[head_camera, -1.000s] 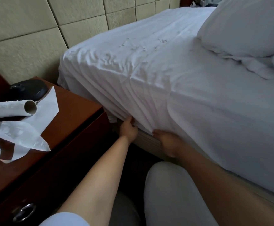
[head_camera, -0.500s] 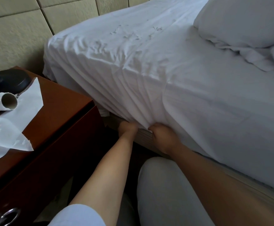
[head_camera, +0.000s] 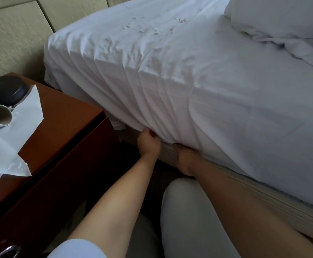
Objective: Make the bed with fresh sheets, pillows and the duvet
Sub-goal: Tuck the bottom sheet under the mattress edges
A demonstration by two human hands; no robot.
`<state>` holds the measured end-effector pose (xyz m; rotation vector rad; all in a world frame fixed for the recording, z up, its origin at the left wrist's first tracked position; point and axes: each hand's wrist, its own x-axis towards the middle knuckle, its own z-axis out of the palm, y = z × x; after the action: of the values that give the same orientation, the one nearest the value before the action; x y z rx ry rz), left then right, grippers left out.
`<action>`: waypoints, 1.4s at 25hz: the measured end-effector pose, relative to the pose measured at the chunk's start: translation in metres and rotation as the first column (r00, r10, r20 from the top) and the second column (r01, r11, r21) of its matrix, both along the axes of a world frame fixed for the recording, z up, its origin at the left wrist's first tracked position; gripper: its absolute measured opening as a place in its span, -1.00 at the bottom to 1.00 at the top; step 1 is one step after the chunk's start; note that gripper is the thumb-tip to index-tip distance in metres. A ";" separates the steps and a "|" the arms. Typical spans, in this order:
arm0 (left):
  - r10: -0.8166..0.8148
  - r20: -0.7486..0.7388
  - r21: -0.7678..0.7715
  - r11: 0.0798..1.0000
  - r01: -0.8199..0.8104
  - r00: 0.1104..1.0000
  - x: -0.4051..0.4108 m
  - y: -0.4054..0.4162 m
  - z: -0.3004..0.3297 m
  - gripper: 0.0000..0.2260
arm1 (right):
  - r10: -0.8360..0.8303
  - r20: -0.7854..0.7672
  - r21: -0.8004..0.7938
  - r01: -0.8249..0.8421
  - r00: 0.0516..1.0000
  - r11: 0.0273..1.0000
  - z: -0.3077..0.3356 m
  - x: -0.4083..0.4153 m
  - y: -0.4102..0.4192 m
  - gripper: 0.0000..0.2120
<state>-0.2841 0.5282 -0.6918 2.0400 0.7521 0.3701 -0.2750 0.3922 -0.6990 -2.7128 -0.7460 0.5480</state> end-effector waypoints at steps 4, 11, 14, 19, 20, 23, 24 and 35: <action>-0.486 -0.206 0.590 0.630 0.504 0.849 -0.019 0.021 -0.017 -0.53 | 0.063 0.104 -0.085 -0.054 0.993 0.995 0.009 0.003 -0.002 -0.60; -0.418 -0.684 0.534 0.271 0.801 0.598 -0.003 0.048 -0.009 -0.40 | 0.124 0.087 -0.022 -0.122 0.988 0.992 0.001 0.006 0.025 -0.36; -0.503 -0.500 0.483 0.514 0.709 0.705 -0.001 0.045 -0.011 -0.58 | 0.065 0.031 0.040 -0.066 0.997 0.997 -0.001 0.015 0.033 -0.49; 0.053 -0.037 -0.028 0.998 -0.054 0.998 0.009 0.023 0.000 -0.70 | 0.027 0.026 0.072 -0.029 0.999 0.997 0.000 0.009 0.035 -0.49; 0.144 0.019 -0.187 0.973 -0.138 0.989 0.013 0.021 -0.001 -0.70 | 0.060 0.039 0.088 -0.063 0.997 0.994 -0.001 0.007 0.035 -0.46; 0.436 0.118 -0.628 0.729 -0.273 0.892 0.022 0.022 -0.002 -0.68 | 0.119 0.048 0.155 -0.125 0.992 0.980 0.002 0.009 0.041 -0.38; 0.480 0.136 -0.695 0.669 -0.261 0.867 0.024 0.025 -0.002 -0.66 | 0.120 0.039 0.156 -0.124 0.992 0.980 0.002 0.010 0.045 -0.37; 0.618 0.204 -0.783 0.569 -0.253 0.759 0.054 0.056 0.004 -0.58 | 0.104 -0.091 0.202 -0.084 0.990 0.976 -0.011 0.037 0.074 -0.43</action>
<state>-0.2301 0.5837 -0.6874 0.9150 0.9266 0.7003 -0.2378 0.4662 -0.7096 -2.4587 -0.8577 0.5937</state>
